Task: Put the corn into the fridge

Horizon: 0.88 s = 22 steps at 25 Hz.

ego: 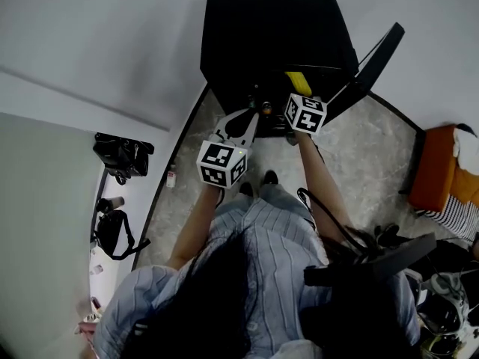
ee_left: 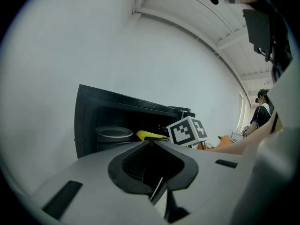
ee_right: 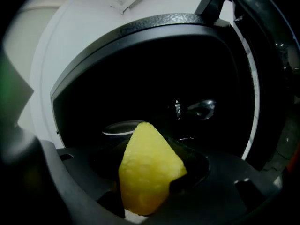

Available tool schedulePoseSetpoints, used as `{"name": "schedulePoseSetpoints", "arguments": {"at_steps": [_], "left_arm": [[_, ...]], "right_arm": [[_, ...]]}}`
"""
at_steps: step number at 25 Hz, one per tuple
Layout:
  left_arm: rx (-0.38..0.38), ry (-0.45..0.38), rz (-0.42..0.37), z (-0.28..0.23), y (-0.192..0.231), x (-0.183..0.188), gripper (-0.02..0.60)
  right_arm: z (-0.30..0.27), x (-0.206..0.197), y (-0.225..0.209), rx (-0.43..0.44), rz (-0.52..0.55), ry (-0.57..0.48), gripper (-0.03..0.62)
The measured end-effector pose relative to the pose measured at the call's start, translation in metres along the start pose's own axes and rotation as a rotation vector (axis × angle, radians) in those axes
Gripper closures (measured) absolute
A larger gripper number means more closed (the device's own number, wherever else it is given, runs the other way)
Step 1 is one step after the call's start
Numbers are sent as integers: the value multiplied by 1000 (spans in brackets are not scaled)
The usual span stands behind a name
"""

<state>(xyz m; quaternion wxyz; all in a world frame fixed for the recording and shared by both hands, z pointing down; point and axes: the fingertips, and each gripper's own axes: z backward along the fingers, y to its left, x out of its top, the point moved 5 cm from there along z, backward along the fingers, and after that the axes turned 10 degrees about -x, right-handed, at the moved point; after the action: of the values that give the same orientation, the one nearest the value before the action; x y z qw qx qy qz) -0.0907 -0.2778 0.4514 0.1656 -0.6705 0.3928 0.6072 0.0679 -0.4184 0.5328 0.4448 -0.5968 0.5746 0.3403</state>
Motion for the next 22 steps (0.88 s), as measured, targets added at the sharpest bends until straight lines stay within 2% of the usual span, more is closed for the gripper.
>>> {"name": "schedulePoseSetpoints", "arguments": {"at_steps": [8,13,22], "left_arm": [[24,7,12,13,9,-5,548],[47,10,15,21,14,-6,548],[72,39,33,27,17,-18,548]], "right_arm": [[-26,8,-1,-19,77,7,329],[-29,8,5,-41,235,-44,329],[-42,12,0,-60,248,-91,329]]}}
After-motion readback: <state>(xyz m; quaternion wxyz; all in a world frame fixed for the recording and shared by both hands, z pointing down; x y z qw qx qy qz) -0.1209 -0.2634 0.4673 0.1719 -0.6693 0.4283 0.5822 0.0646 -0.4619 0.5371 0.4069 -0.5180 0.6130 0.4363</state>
